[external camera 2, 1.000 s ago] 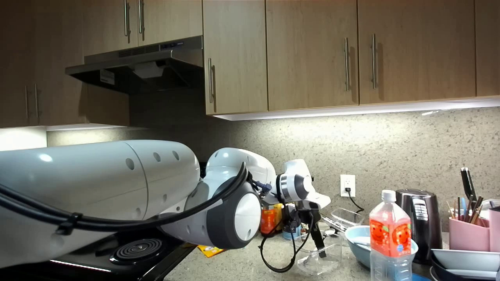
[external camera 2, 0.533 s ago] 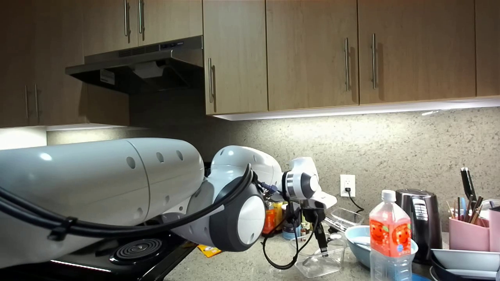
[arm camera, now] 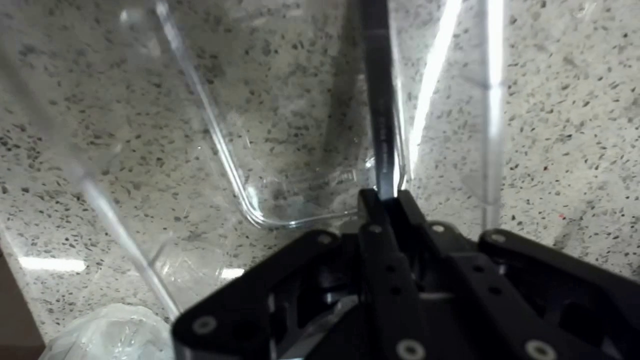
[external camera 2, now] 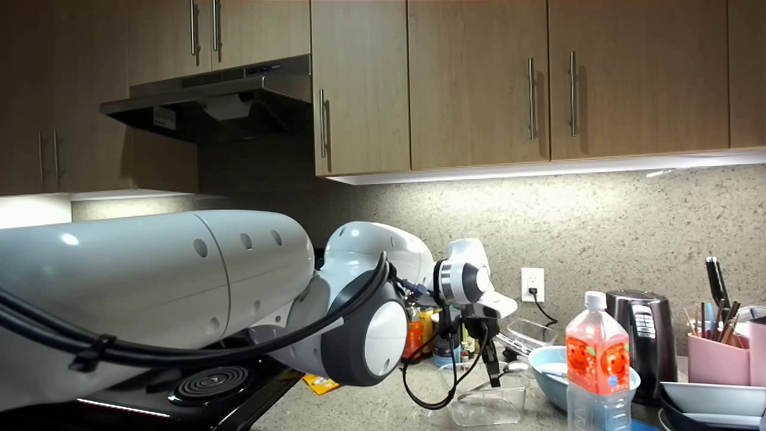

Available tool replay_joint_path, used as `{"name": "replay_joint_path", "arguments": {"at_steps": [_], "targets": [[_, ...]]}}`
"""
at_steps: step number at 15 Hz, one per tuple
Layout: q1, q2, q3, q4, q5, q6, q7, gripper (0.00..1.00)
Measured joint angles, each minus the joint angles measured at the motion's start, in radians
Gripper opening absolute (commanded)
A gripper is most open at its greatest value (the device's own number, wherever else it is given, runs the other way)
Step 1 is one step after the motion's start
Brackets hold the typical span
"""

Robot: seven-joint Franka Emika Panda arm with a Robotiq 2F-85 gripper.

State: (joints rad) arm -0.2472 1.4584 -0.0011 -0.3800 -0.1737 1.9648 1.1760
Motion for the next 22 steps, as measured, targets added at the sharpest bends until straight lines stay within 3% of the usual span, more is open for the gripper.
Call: {"name": "replay_joint_path", "arguments": {"at_steps": [9, 11, 15, 16, 17, 22], "targets": [[0.009, 0.001, -0.011, 0.001, -0.010, 0.031, 0.003, 0.02], [0.024, 0.002, -0.032, 0.009, -0.018, 0.064, 0.013, 0.02], [0.086, 0.001, -0.149, 0.026, -0.016, 0.080, 0.068, 0.02], [0.100, 0.001, -0.175, 0.026, -0.017, 0.079, 0.090, 0.09], [0.113, 0.001, -0.197, 0.026, -0.017, 0.078, 0.110, 0.09], [0.126, 0.001, -0.226, 0.026, -0.017, 0.075, 0.133, 0.09]]}}
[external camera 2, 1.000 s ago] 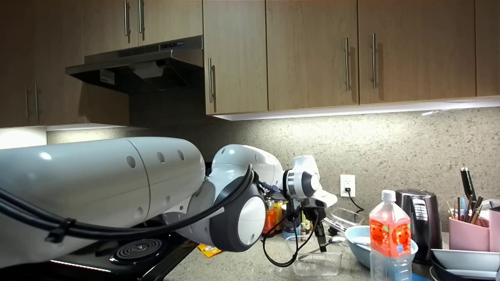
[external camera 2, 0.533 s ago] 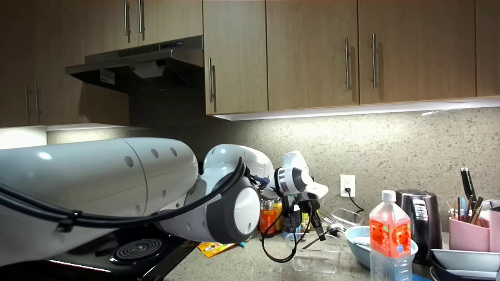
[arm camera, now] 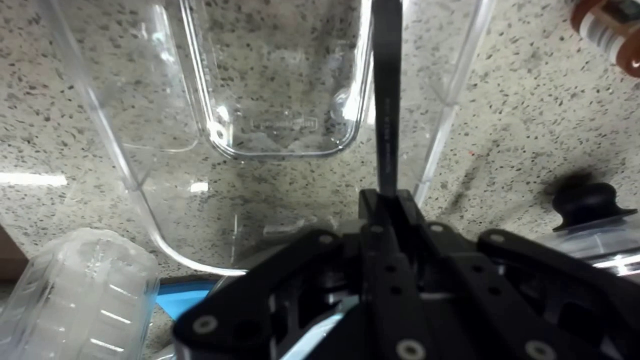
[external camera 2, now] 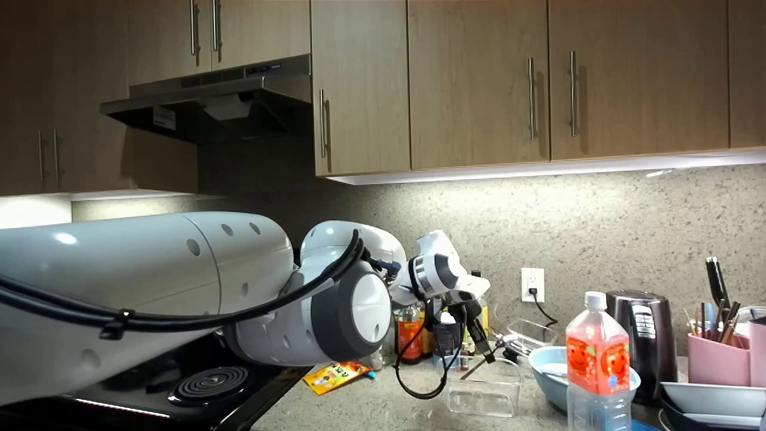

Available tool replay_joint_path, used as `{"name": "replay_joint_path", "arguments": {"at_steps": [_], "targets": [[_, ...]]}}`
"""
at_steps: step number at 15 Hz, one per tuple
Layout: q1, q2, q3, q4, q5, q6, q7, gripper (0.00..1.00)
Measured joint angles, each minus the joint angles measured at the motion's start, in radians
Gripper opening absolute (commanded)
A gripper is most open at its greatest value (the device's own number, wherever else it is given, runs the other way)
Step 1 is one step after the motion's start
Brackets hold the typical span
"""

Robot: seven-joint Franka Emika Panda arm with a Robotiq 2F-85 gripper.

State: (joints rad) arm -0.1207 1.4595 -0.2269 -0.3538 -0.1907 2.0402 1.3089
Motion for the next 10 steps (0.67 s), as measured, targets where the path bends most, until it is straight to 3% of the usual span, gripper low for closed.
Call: {"name": "replay_joint_path", "arguments": {"at_steps": [3, 4, 10], "targets": [[0.000, 0.000, -0.001, 0.000, 0.000, 0.000, 0.000, 0.09], [0.000, 0.000, -0.001, 0.000, 0.000, 0.000, 0.000, 0.02], [0.014, 0.000, -0.031, 0.001, -0.010, 0.059, 0.000, 0.02]]}}
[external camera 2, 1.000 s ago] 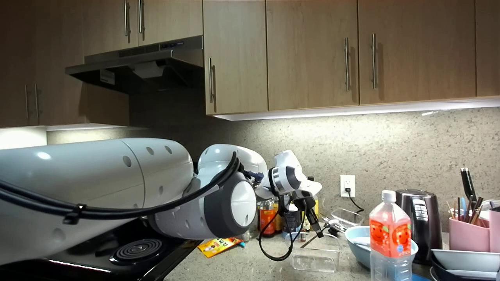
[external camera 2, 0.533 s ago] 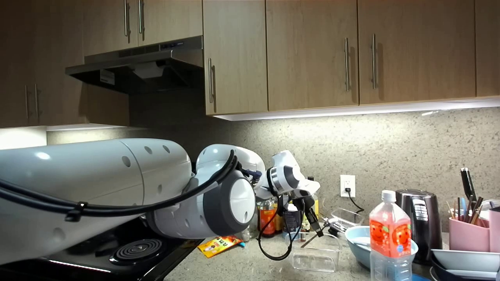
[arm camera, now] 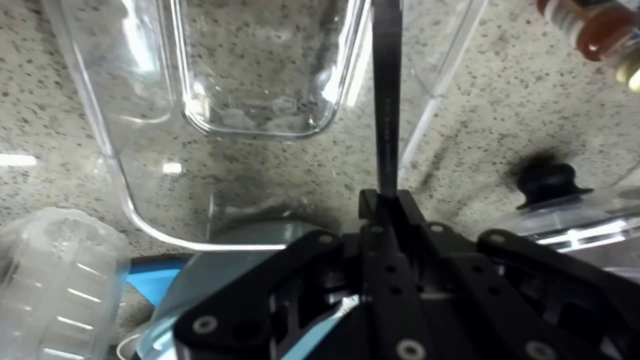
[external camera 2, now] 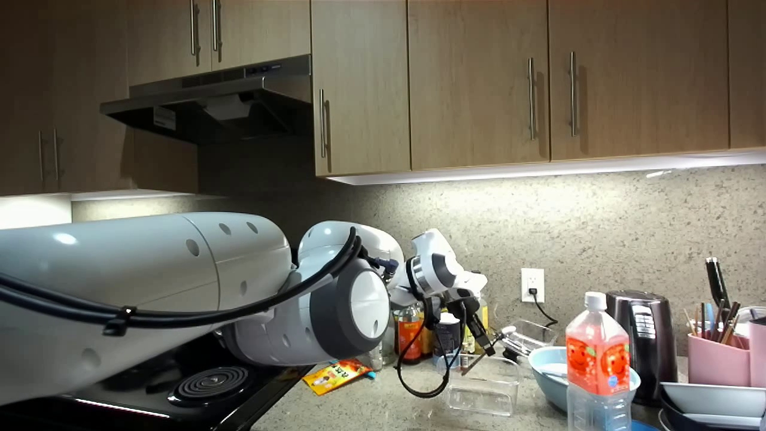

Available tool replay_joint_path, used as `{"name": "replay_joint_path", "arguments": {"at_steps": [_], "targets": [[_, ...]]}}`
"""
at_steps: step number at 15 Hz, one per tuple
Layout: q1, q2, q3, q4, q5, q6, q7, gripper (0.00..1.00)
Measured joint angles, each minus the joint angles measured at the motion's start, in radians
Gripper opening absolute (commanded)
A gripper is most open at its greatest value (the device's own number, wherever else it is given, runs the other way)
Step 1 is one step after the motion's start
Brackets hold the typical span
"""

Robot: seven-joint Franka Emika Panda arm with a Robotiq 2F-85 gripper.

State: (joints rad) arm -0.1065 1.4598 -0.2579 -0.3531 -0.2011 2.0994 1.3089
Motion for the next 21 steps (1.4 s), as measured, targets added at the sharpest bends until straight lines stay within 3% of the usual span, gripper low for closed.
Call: {"name": "replay_joint_path", "arguments": {"at_steps": [4, 5, 7, 10, 11, 17, 21], "targets": [[0.033, -0.013, -0.060, 0.005, -0.036, 0.184, 0.010, 0.02], [0.039, -0.017, -0.073, 0.006, -0.045, 0.233, 0.023, 0.09], [0.046, -0.023, -0.102, 0.006, -0.056, 0.294, 0.054, 0.09], [0.045, -0.024, -0.110, 0.006, -0.057, 0.304, 0.056, 0.09], [0.045, -0.024, -0.111, 0.006, -0.057, 0.304, 0.057, 0.02], [0.051, -0.022, -0.115, 0.006, -0.065, 0.310, 0.055, 0.02], [0.076, -0.035, -0.173, 0.008, -0.114, 0.345, 0.066, 0.02]]}}
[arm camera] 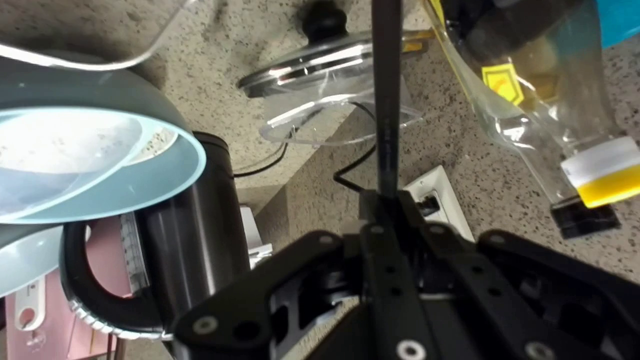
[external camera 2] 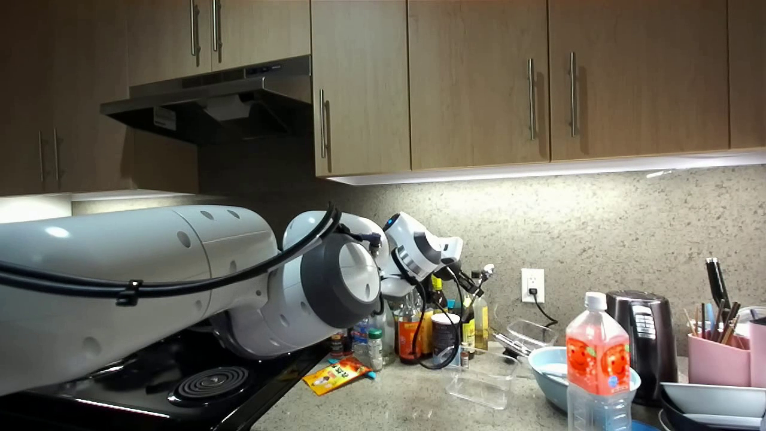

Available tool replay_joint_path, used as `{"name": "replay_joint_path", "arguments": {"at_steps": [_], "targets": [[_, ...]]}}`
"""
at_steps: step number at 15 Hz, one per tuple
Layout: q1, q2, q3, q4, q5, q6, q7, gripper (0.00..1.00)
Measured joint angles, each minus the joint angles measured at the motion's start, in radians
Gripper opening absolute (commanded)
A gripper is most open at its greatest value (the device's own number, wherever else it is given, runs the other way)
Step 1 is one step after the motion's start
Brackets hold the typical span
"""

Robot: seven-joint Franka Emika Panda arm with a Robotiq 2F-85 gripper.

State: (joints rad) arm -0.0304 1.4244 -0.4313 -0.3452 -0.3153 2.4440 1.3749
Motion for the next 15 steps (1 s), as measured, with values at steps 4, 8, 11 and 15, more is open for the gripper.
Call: {"name": "replay_joint_path", "arguments": {"at_steps": [4, 8, 11, 15], "targets": [[0.018, -0.017, -0.081, 0.000, -0.055, 0.019, 0.076, 0.02], [0.014, -0.010, -0.149, -0.002, -0.105, 0.020, 0.160, 0.09], [0.007, -0.002, -0.168, -0.002, -0.109, 0.024, 0.181, 0.09], [0.008, -0.002, -0.170, -0.002, -0.109, 0.026, 0.181, 0.02]]}}
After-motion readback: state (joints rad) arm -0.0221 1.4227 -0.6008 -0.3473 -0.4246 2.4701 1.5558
